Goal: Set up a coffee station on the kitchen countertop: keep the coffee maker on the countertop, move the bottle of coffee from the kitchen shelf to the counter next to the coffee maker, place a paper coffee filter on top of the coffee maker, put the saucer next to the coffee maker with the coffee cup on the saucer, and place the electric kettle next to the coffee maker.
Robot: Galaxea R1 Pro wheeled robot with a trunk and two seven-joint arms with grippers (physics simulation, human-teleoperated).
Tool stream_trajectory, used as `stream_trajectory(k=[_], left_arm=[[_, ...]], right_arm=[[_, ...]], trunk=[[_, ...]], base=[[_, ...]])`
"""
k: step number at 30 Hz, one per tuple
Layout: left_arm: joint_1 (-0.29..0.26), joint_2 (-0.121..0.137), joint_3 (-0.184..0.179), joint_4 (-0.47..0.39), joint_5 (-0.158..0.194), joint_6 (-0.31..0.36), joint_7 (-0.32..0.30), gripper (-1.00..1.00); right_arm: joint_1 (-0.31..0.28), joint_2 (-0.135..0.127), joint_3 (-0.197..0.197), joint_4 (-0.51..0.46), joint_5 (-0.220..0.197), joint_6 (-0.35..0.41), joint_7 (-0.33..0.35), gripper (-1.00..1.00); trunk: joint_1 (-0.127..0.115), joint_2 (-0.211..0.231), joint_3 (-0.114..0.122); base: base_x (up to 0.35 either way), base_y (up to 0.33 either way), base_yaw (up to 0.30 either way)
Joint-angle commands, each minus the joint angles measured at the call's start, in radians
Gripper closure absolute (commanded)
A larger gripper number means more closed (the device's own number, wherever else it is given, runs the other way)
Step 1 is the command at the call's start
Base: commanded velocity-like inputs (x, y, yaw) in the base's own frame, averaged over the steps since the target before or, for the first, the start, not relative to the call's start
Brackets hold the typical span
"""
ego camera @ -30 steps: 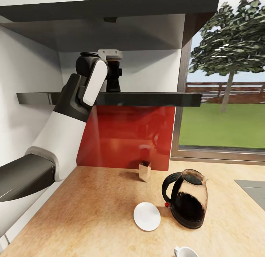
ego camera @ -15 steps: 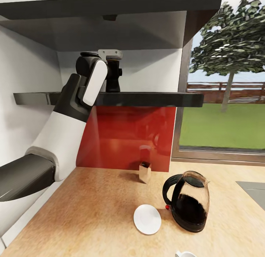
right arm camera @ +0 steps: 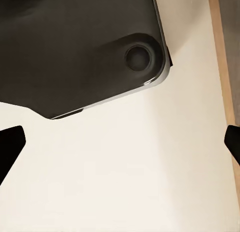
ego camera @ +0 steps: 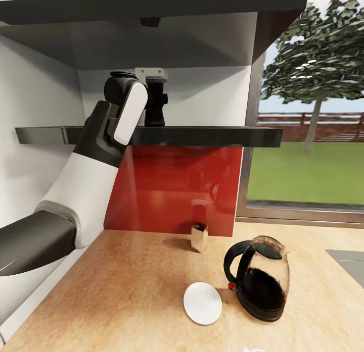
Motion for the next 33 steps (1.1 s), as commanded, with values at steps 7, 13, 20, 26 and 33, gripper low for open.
stream_trajectory(k=[7, 13, 20, 26, 33], left_arm=[[-0.001, 0.000, -0.001, 0.001, 0.010, 0.002, 0.010, -1.00], [-0.001, 0.000, -0.001, 0.001, 0.010, 0.002, 0.010, -1.00], [-0.001, 0.000, -0.001, 0.004, 0.010, 0.002, 0.010, -1.00], [-0.001, 0.000, -0.001, 0.004, 0.010, 0.002, 0.010, -1.00], [-0.001, 0.000, -0.001, 0.004, 0.010, 0.002, 0.010, -1.00]], right_arm=[[-0.002, 0.000, 0.000, 0.002, 0.002, -0.005, 0.001, -1.00], [-0.001, 0.000, 0.000, 0.002, 0.002, -0.005, 0.001, -1.00], [-0.001, 0.000, 0.000, 0.002, 0.002, -0.005, 0.001, -1.00], [-0.002, 0.000, 0.000, 0.002, 0.002, -0.005, 0.001, -1.00], [-0.001, 0.000, 0.000, 0.002, 0.002, -0.005, 0.001, -1.00]], trunk=[[0.000, -0.002, -0.002], [0.000, -0.002, -0.002], [0.000, -0.002, -0.002], [0.000, -0.002, -0.002], [0.000, -0.002, -0.002]], base=[[0.043, 0.000, 0.000], [0.018, 0.000, 0.000], [0.116, -0.025, 0.000], [0.020, -0.004, 0.000], [0.055, -0.034, 0.000]])
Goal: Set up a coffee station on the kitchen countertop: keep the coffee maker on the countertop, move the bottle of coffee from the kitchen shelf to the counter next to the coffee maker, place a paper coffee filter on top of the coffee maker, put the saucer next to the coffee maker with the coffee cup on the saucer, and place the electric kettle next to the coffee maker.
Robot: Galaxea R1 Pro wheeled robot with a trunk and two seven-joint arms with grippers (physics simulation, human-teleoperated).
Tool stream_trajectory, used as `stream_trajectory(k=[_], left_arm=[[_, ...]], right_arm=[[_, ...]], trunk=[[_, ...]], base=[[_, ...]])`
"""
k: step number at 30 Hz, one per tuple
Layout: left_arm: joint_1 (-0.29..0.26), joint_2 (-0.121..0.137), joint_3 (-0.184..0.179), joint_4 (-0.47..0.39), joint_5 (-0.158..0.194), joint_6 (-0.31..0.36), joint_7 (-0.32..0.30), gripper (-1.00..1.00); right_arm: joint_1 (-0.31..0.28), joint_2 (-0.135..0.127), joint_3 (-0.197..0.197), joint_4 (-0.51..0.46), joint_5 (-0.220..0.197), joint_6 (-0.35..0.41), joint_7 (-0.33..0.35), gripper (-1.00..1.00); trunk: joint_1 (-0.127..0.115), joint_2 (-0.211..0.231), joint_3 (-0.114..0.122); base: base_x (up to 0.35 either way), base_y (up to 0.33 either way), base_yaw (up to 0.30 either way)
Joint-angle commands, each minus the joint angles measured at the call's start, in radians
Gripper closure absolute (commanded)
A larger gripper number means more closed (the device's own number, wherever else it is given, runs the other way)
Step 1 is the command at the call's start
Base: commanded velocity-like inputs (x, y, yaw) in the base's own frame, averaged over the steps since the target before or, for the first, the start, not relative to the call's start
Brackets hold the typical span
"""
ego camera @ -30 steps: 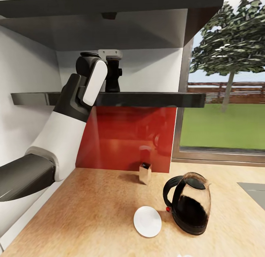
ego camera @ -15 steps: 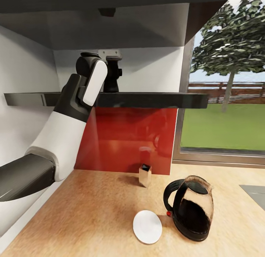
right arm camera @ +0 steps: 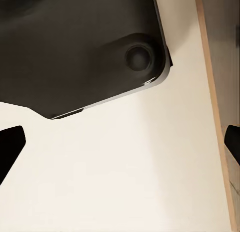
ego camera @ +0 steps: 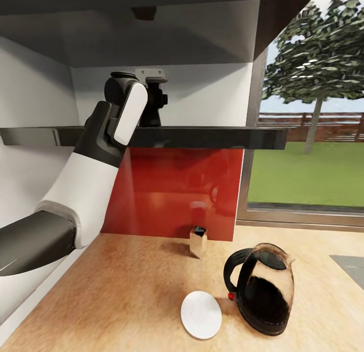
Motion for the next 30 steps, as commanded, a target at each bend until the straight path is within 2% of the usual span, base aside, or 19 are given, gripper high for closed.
stream_trajectory(k=[1, 30], left_arm=[[-0.001, 0.000, -0.001, 0.000, 0.010, 0.002, 0.010, -1.00], [-0.001, 0.000, -0.001, 0.007, 0.009, 0.002, 0.011, -1.00]], right_arm=[[-0.002, 0.000, 0.000, 0.002, 0.002, -0.005, 0.001, -1.00], [-0.002, 0.000, 0.000, 0.002, 0.002, -0.005, 0.001, -1.00]], trunk=[[0.000, -0.002, -0.002], [0.000, -0.002, -0.002]], base=[[0.046, -0.032, 0.000], [0.029, -0.003, 0.000]])
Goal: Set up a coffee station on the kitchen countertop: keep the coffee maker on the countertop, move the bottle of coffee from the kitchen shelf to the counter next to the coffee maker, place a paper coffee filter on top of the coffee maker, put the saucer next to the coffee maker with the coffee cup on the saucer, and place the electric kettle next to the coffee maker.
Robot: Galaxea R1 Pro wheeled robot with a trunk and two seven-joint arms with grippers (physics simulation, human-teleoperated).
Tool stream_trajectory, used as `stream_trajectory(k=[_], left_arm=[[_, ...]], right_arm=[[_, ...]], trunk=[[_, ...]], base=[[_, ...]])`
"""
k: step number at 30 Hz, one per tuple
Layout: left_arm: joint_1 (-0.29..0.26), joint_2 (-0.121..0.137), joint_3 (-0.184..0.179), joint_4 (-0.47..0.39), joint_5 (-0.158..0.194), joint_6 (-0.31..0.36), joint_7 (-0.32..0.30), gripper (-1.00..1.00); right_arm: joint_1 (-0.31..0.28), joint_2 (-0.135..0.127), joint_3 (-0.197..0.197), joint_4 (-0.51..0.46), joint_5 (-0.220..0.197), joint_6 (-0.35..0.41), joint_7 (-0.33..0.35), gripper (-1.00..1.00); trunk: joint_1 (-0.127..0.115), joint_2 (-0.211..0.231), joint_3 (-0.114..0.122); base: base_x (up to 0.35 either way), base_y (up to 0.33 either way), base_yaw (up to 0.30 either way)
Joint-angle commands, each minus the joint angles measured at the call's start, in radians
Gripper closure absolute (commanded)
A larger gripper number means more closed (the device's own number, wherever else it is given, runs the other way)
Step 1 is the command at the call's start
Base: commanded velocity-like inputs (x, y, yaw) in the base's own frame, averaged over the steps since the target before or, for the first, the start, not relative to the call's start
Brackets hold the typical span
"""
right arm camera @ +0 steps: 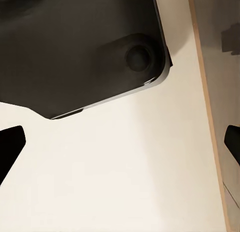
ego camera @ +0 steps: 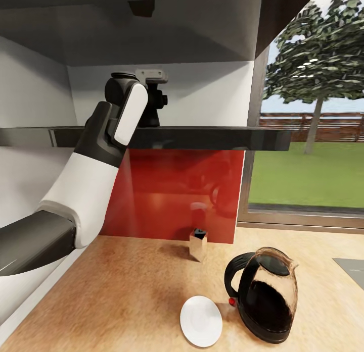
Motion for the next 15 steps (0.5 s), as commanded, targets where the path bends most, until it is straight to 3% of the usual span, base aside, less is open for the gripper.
stream_trajectory(k=[1, 12, 13, 15], left_arm=[[-0.001, 0.000, -0.001, 0.000, 0.010, 0.002, 0.010, -1.00], [-0.001, 0.000, 0.002, 0.004, 0.010, 0.002, 0.010, -1.00], [-0.001, 0.000, 0.002, 0.004, 0.010, 0.002, 0.010, 1.00], [-0.001, 0.000, 0.002, 0.003, 0.010, 0.002, 0.010, 1.00]], right_arm=[[-0.001, 0.000, 0.000, 0.002, 0.002, -0.005, 0.001, -1.00], [-0.001, 0.000, 0.000, 0.002, 0.002, -0.005, 0.001, -1.00], [-0.001, 0.000, 0.000, 0.002, 0.002, -0.005, 0.001, -1.00], [-0.001, 0.000, 0.000, 0.002, 0.002, -0.005, 0.001, -1.00]], trunk=[[0.000, -0.002, -0.002], [0.000, -0.002, -0.002], [0.000, -0.002, -0.002], [0.000, -0.002, -0.002]], base=[[0.000, 0.000, 0.000], [0.000, 0.000, 0.000], [0.000, 0.000, 0.000], [0.000, 0.000, 0.000]])
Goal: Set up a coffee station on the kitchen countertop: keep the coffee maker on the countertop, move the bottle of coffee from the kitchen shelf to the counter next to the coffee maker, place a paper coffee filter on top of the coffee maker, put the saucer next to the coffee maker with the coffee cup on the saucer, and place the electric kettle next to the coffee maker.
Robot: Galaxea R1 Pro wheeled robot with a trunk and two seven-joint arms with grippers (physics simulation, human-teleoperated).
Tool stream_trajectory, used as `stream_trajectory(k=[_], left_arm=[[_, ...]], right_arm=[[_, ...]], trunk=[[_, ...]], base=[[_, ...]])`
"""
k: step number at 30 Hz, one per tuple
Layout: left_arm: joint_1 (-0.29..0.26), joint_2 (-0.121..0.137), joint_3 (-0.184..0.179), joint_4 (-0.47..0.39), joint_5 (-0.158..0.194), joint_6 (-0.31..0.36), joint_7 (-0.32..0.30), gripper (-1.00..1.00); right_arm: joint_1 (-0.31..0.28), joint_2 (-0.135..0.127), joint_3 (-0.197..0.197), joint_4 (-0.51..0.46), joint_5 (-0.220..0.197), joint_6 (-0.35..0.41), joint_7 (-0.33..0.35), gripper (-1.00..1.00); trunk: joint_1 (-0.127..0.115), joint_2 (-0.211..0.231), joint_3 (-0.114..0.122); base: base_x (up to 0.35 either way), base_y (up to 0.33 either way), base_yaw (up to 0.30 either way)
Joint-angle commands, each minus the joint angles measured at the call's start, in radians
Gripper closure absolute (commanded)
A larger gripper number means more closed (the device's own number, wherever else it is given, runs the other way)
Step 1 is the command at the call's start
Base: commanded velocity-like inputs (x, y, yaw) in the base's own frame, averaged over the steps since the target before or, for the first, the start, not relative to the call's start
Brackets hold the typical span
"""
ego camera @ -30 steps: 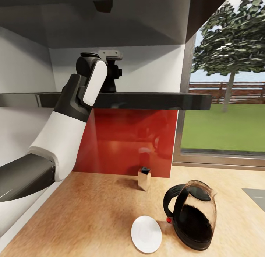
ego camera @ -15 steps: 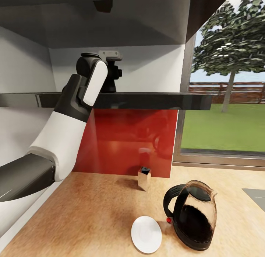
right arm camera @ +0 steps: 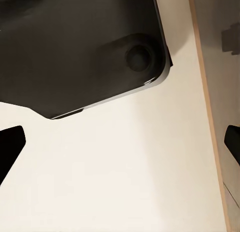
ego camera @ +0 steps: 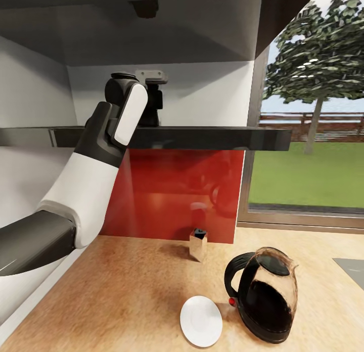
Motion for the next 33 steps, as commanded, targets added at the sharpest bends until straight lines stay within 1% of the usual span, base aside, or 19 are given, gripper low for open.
stream_trajectory(k=[1, 19, 33], left_arm=[[-0.001, 0.000, -0.001, 0.000, 0.008, 0.002, 0.009, 1.00], [-0.001, 0.000, -0.001, -0.012, 0.008, 0.003, 0.008, 1.00], [-0.001, 0.000, -0.001, -0.013, 0.008, 0.004, 0.006, 1.00]], right_arm=[[-0.002, 0.000, 0.000, 0.002, 0.002, -0.005, 0.001, -1.00], [-0.002, 0.000, 0.000, 0.002, 0.002, -0.005, 0.001, -1.00], [-0.002, 0.000, 0.000, 0.002, 0.002, -0.005, 0.001, -1.00]], trunk=[[0.000, -0.001, -0.002], [0.000, -0.001, -0.002], [-0.053, 0.097, 0.042]], base=[[0.000, 0.000, 0.000], [0.000, 0.000, 0.000], [0.000, 0.000, 0.000]])
